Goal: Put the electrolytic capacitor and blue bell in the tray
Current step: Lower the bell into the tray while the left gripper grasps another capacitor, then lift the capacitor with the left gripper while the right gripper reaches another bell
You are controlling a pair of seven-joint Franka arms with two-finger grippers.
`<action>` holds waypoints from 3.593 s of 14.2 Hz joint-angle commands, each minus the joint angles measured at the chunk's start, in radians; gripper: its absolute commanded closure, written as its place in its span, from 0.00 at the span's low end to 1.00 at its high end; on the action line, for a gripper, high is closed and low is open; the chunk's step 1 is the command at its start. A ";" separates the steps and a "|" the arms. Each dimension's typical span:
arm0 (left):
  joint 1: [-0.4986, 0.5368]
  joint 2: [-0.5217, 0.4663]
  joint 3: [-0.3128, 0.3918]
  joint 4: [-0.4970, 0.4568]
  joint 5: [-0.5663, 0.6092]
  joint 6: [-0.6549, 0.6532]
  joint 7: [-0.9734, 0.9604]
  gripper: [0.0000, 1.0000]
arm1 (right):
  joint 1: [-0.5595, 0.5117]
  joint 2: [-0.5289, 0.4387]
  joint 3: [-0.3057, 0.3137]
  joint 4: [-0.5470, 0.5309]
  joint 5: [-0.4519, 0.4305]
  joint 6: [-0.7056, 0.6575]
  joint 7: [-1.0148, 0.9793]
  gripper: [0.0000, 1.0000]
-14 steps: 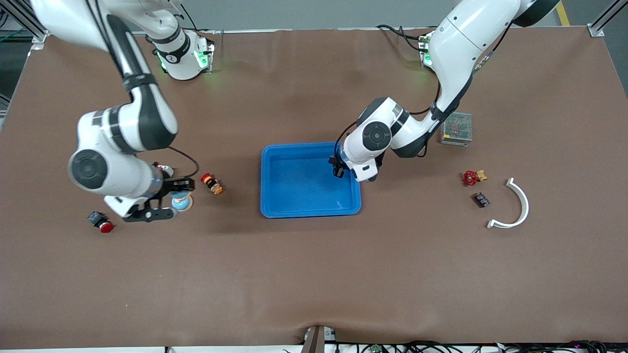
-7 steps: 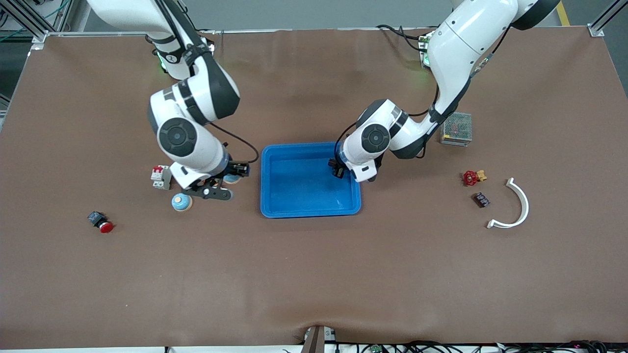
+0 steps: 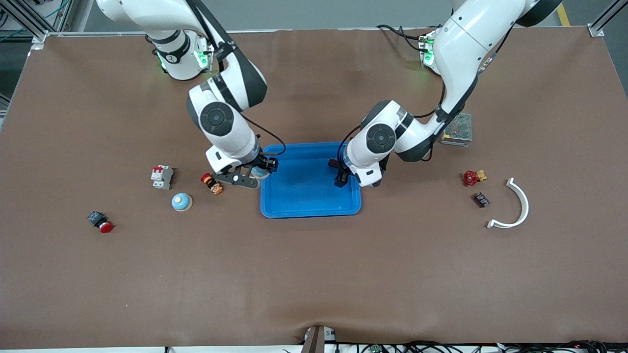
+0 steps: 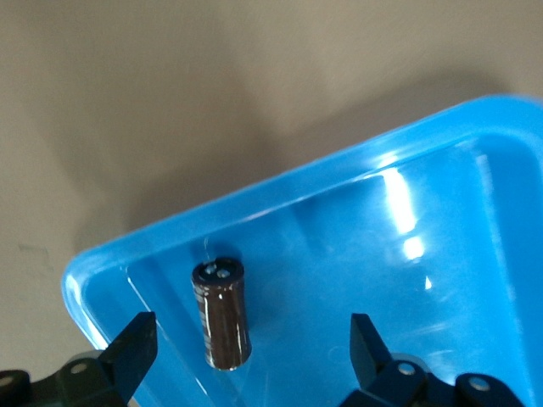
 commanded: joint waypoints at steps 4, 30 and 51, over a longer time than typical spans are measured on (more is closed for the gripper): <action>0.078 -0.074 0.003 -0.010 0.108 -0.076 0.018 0.00 | 0.083 0.001 -0.013 -0.098 0.019 0.158 0.081 0.60; 0.657 -0.049 0.011 -0.041 0.358 -0.274 0.735 0.00 | 0.178 0.167 -0.020 -0.124 0.005 0.381 0.145 0.16; 0.678 0.020 0.011 -0.023 0.364 -0.228 0.795 0.81 | 0.146 -0.061 -0.257 -0.122 0.002 0.000 -0.437 0.00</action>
